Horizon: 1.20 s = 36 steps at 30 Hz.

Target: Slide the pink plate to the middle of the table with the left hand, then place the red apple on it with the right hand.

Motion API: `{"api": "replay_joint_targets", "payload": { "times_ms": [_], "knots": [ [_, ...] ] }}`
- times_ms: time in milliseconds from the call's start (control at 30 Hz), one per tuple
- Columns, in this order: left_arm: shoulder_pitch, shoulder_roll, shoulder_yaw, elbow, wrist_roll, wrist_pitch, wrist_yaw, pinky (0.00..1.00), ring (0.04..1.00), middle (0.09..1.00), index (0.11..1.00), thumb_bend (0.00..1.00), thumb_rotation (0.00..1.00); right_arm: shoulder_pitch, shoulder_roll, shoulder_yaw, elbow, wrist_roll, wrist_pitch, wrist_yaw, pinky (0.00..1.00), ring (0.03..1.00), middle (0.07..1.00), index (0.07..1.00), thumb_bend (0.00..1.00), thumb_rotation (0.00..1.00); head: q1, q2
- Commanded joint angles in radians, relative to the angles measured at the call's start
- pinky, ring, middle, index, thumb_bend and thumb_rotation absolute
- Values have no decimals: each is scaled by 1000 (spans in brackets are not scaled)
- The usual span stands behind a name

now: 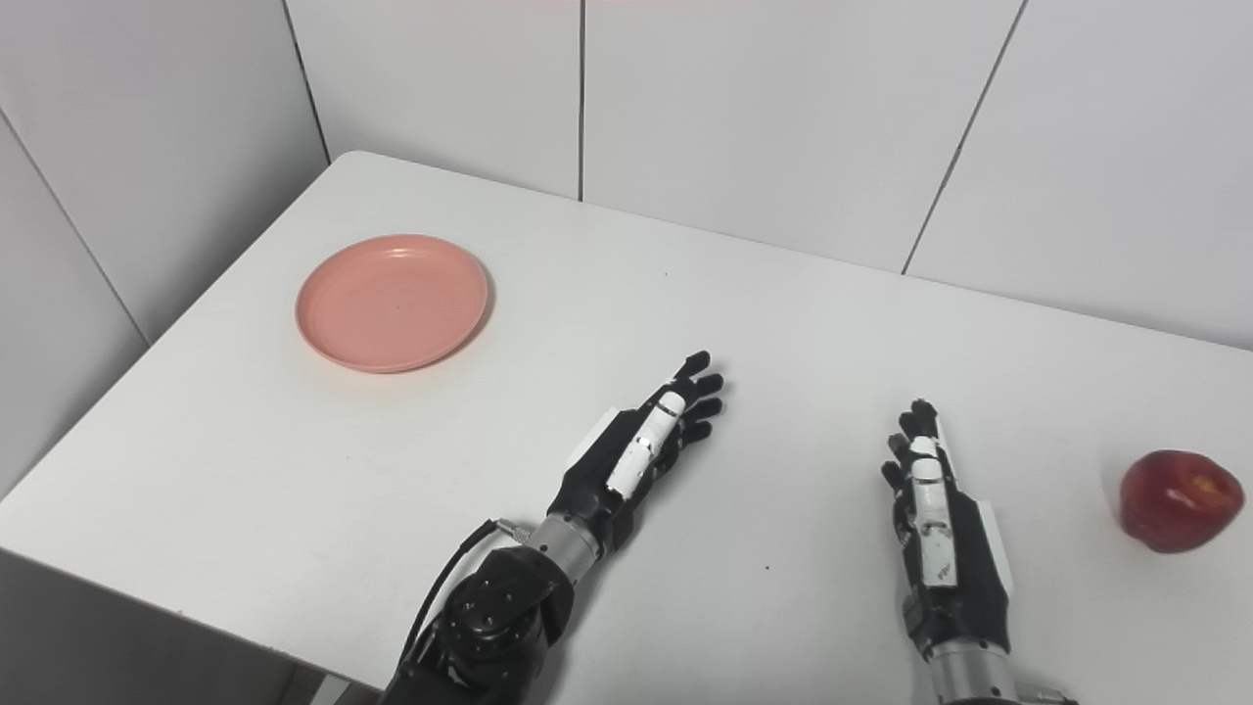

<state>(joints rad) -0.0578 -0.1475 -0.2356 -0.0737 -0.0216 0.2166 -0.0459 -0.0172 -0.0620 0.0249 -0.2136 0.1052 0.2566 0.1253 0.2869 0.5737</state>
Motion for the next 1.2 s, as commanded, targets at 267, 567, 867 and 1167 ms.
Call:
{"api": "replay_joint_targets", "payload": {
  "times_ms": [267,567,867,1167],
  "knots": [
    [-37,4,6,-31,-13,1,-34,972,964,976,972,403,1000,-19,16,4,-13,-2,-65,0,1000,1000,1000,1000,170,1000,21,-9],
    [-85,29,64,-87,-33,16,-42,985,972,990,982,413,1000,-24,25,4,-5,-2,-70,-4,1000,1000,1000,1000,133,1000,38,-25],
    [-145,66,116,-157,-79,69,-64,962,948,966,958,428,1000,-27,22,5,9,-6,-92,-1,1000,1000,1000,1000,119,1000,47,-38],
    [-230,103,202,-223,-85,95,-28,922,908,928,915,428,1000,-29,26,2,16,1,-94,-1,1000,1000,1000,1000,121,1000,52,-48]
  ]
}}
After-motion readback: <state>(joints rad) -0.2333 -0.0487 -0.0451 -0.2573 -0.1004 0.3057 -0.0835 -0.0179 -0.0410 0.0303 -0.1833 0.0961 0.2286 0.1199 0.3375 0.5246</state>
